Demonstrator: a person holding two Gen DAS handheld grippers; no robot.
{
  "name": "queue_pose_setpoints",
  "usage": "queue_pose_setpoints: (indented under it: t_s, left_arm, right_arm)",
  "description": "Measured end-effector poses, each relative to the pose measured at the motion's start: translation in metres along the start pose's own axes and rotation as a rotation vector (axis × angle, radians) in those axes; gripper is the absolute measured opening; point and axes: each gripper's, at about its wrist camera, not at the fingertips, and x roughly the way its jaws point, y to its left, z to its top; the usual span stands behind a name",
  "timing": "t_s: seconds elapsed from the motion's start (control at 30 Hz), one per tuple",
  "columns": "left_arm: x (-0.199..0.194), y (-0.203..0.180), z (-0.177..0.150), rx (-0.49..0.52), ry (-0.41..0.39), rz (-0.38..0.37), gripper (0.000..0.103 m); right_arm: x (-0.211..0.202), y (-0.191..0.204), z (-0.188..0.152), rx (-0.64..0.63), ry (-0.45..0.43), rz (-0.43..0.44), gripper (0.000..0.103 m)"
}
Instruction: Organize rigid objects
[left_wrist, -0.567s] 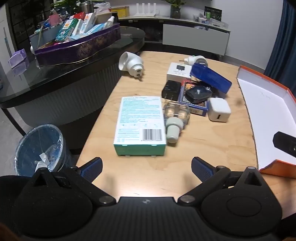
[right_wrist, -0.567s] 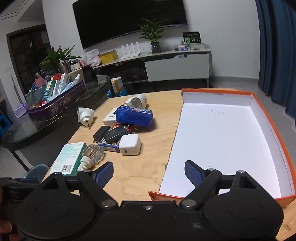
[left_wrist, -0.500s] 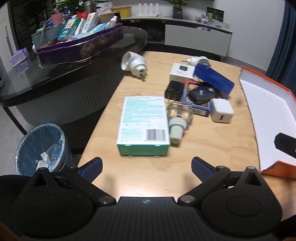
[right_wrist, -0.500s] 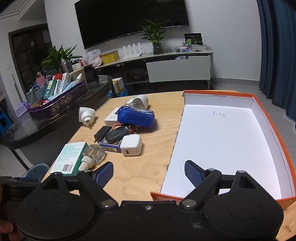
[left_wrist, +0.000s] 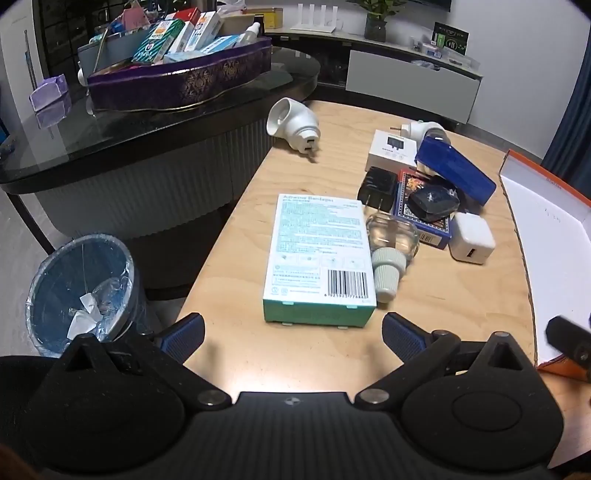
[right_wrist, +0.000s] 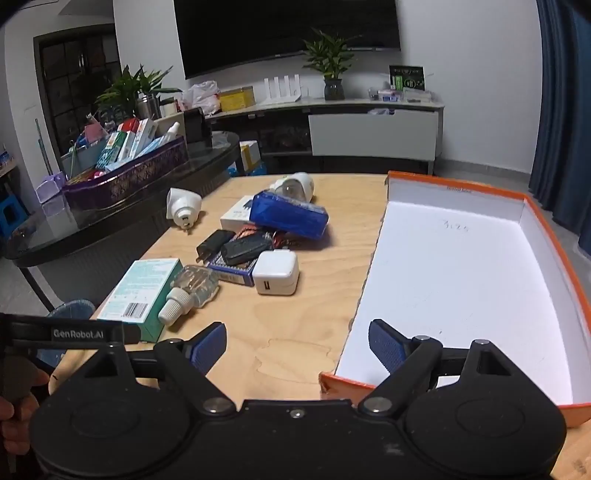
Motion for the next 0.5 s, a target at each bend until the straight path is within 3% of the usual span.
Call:
queue_pose_setpoints:
  t_s: [0.5]
  left_arm:
    - [0.005, 0.000, -0.002, 0.024, 0.025, 0.013, 0.103]
  right_arm:
    - [0.009, 0.012, -0.004, 0.008, 0.059, 0.008, 0.099]
